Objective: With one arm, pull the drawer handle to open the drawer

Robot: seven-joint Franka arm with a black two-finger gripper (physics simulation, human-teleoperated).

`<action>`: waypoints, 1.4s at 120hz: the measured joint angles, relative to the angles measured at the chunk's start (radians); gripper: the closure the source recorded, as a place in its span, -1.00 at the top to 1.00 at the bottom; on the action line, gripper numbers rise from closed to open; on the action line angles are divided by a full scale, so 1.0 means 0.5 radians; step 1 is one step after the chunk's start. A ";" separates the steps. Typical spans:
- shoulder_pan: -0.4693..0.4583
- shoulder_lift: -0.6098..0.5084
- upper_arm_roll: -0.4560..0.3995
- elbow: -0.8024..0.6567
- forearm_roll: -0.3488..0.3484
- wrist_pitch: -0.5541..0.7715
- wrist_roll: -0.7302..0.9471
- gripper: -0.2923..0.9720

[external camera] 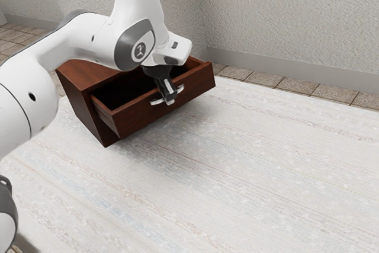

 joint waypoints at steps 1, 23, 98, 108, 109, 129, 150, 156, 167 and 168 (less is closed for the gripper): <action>-0.001 -0.003 0.000 -0.003 0.000 0.000 0.000 -0.54; -0.041 -0.055 -0.007 -0.069 -0.021 0.001 -0.002 -0.48; -0.106 -0.138 -0.007 -0.153 -0.076 0.018 -0.004 -0.51; -0.111 -0.159 -0.005 -0.170 -0.075 0.021 -0.007 -0.54; -0.112 -0.161 -0.005 -0.171 -0.075 0.021 -0.007 -0.55; -0.142 -0.398 -0.080 -0.131 -0.049 -0.044 -0.004 -0.20; -0.172 -0.864 -0.039 0.048 0.141 -0.511 0.004 0.21; -0.145 -0.940 -0.024 0.055 0.183 -0.694 0.010 0.28; -0.119 -0.980 -0.007 0.054 0.222 -0.947 0.027 0.37; -0.122 -0.981 0.000 0.052 0.224 -0.965 0.029 0.38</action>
